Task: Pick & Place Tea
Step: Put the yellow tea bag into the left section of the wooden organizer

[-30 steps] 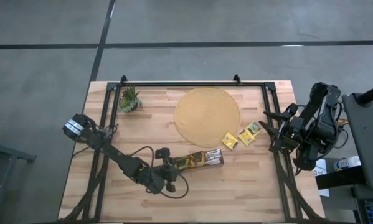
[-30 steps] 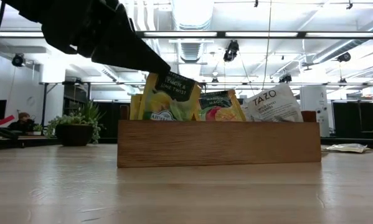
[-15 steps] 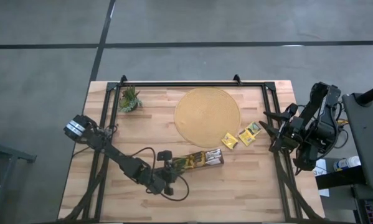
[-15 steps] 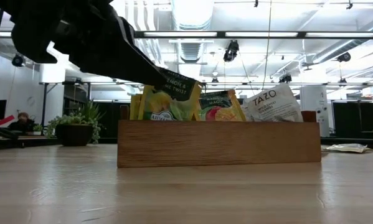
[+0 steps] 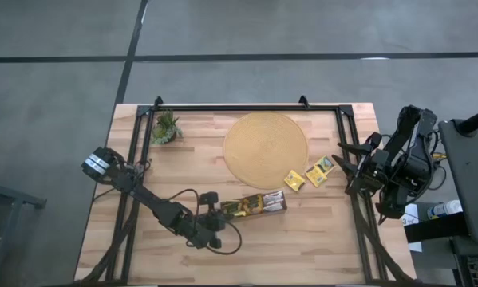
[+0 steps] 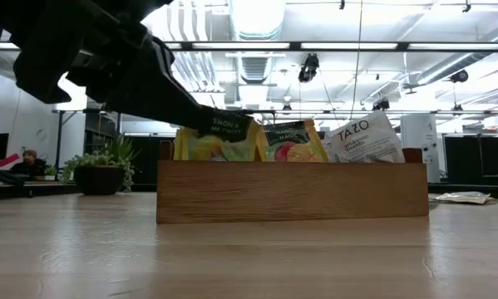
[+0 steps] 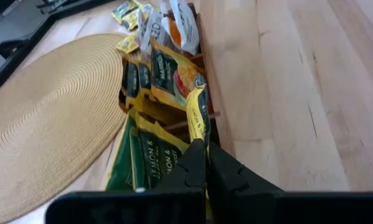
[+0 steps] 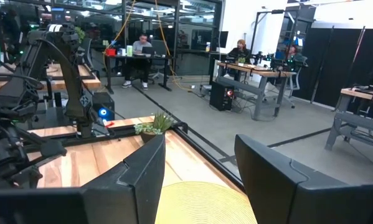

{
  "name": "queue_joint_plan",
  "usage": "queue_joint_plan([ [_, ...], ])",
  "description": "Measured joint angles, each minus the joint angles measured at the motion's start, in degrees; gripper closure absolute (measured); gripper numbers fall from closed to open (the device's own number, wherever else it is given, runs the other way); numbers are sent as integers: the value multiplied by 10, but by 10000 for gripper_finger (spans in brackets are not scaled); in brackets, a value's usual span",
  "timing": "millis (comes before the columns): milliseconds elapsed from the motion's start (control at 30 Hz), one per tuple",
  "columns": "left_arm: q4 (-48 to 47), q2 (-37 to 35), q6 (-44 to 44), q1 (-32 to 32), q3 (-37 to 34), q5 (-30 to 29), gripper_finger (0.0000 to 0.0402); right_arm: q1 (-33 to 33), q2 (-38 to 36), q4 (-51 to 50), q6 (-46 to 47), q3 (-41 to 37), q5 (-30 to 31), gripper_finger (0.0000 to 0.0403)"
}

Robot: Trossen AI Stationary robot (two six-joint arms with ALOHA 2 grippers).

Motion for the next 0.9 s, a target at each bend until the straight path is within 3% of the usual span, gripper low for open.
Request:
queue_joint_plan([
  [500, -1, 0, -26, 0, -9, 45, 401, 0, 0, 0, 0, 0, 0, 211],
  [667, -3, -3, -38, 0, -4, 35, 401, 0, 0, 0, -1, 0, 0, 211],
  [833, -1, -3, -79, 11, -6, 117, 401, 0, 0, -1, -2, 0, 0, 211],
  [900, -4, -3, -81, 14, -7, 119, 401, 0, 0, -1, -2, 0, 0, 211],
])
